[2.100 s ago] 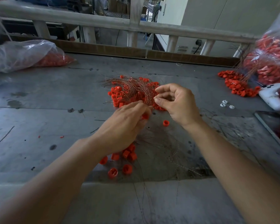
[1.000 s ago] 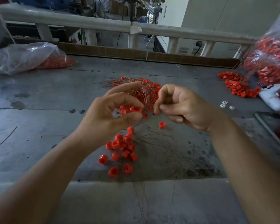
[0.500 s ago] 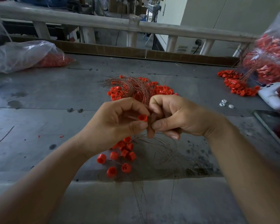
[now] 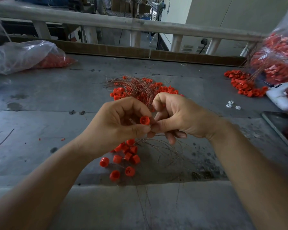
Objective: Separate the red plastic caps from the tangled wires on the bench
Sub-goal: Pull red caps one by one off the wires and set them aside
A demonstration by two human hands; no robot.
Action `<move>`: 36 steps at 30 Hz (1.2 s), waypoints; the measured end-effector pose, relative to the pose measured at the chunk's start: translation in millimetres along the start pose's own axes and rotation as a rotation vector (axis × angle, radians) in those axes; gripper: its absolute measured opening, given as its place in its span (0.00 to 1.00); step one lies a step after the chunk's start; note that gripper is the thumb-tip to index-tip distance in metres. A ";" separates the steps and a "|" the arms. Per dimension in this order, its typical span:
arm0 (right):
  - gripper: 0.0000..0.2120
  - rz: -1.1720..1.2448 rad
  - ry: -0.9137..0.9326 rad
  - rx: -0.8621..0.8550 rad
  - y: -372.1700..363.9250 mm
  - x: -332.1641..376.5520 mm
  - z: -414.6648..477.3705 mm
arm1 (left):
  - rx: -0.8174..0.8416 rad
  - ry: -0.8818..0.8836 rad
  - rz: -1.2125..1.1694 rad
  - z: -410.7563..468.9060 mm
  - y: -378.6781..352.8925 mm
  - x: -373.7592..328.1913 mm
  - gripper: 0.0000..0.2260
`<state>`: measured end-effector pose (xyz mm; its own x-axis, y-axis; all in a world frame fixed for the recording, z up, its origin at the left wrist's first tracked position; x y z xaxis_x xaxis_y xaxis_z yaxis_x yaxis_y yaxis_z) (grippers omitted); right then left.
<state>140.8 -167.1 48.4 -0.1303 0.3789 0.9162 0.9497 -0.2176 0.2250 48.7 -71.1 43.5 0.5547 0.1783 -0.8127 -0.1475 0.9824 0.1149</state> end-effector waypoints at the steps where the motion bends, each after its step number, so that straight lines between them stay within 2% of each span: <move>1: 0.17 -0.012 -0.004 -0.005 -1.1 0.1 0.7 | 0.000 0.000 -0.008 0.0 0.0 0.3 0.09; 6: 0.13 -0.071 -0.014 -0.018 -4.9 0.6 1.8 | -0.003 0.019 0.011 -0.6 -0.9 -2.1 0.11; 8: 0.13 -0.088 -0.023 -0.029 -5.7 0.1 2.0 | 0.021 0.014 0.127 -0.8 -2.2 -3.6 0.08; 11: 0.13 -0.107 -0.033 -0.037 -8.1 -0.5 2.8 | 0.056 0.003 0.429 -0.1 -1.3 -4.3 0.04; 15: 0.13 -0.102 -0.031 -0.072 -9.8 0.6 4.3 | 0.043 -0.010 0.561 -0.7 -2.3 -4.9 0.06; 18: 0.13 -0.024 0.026 -0.124 -9.0 4.9 3.7 | -0.073 -0.004 0.538 -0.6 4.3 -2.2 0.09; 22: 0.13 0.085 0.104 -0.230 2.5 9.7 0.3 | -0.217 0.032 0.356 1.6 13.3 0.5 0.02; 24: 0.13 0.113 0.133 -0.262 6.1 11.0 -0.8 | -0.259 0.041 0.242 2.2 14.6 1.7 0.01; 27: 0.13 0.121 0.153 -0.287 8.2 11.4 -2.2 | -0.279 0.025 0.200 1.7 15.7 2.0 0.01; 30: 0.10 -0.033 0.163 -0.306 4.5 12.6 -3.4 | -0.271 0.020 0.215 0.8 15.6 3.2 0.03; 32: 0.08 -0.203 0.180 -0.336 -1.2 13.9 -2.9 | -0.268 0.014 0.238 0.3 16.1 3.9 0.07; 35: 0.08 -0.373 0.222 -0.432 -2.8 16.7 -3.7 | -0.255 0.009 0.212 1.2 14.5 2.1 0.02; 36: 0.09 -0.393 0.244 -0.475 -0.9 18.4 -5.3 | -0.271 0.013 0.216 1.1 15.6 1.4 0.07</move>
<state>136.0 -164.6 66.8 -0.5555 0.3083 0.7723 0.5969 -0.4987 0.6284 48.1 -55.5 44.8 0.4767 0.3781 -0.7936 -0.4735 0.8711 0.1306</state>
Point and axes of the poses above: each hand's wrist, its own z-axis towards the middle knuckle, its own y-axis out of the back of the hand, x = y × z, the point moved 5 cm from there along z, towards the middle knuckle, and after that the axes turned 15 degrees about -y, right-handed, at the moved point
